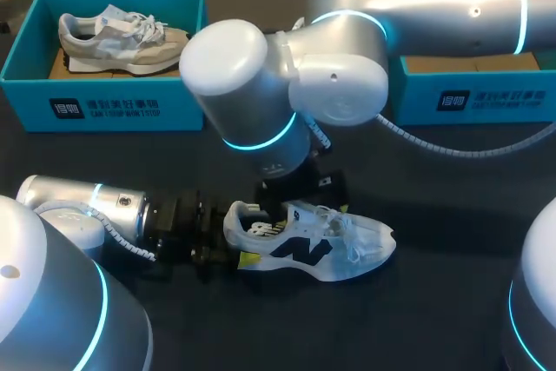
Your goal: Take the shoe out of the shoebox, open the shoe tongue, remove and reinsert the insole, then place the shoe into the shoebox
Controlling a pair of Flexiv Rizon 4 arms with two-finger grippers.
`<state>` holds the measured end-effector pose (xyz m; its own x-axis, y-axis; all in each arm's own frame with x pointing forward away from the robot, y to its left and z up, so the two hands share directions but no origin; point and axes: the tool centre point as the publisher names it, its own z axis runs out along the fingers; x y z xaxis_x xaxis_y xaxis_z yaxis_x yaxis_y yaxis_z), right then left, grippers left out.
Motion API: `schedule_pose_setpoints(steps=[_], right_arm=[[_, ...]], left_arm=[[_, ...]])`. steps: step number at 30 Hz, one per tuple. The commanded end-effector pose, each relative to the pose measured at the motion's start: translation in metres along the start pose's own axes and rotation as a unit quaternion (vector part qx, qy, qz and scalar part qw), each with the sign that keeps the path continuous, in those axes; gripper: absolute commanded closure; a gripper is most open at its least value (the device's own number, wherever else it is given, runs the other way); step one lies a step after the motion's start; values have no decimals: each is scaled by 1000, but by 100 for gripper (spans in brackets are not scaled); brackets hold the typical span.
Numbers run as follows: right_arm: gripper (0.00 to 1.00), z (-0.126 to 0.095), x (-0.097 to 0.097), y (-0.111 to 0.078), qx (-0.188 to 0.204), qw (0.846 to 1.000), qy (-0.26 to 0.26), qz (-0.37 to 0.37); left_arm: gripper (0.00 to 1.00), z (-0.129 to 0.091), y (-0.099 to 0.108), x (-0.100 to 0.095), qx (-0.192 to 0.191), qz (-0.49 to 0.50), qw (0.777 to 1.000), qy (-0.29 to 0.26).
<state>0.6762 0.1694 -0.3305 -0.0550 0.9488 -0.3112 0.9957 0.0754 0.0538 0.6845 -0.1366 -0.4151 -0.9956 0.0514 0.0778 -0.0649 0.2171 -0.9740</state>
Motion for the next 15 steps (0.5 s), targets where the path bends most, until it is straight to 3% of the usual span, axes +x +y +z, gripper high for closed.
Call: schedule_pose_setpoints(steps=[1, 10, 13, 15], right_arm=[[0, -6, -7, -1, 0, 1000, 1, 1], [1, 2, -2, -1, 3, 1000, 24, 3], [16, 2, -1, 0, 5, 1000, 25, 2], [45, -1, -2, -1, 5, 1000, 24, 2]], left_arm=[[100, 0, -1, 1, -1, 0, 1000, -2], [100, 0, -1, 1, -1, 0, 1000, -2], [100, 0, -1, 1, -1, 0, 1000, -2], [100, 0, -1, 1, -1, 0, 1000, -2]])
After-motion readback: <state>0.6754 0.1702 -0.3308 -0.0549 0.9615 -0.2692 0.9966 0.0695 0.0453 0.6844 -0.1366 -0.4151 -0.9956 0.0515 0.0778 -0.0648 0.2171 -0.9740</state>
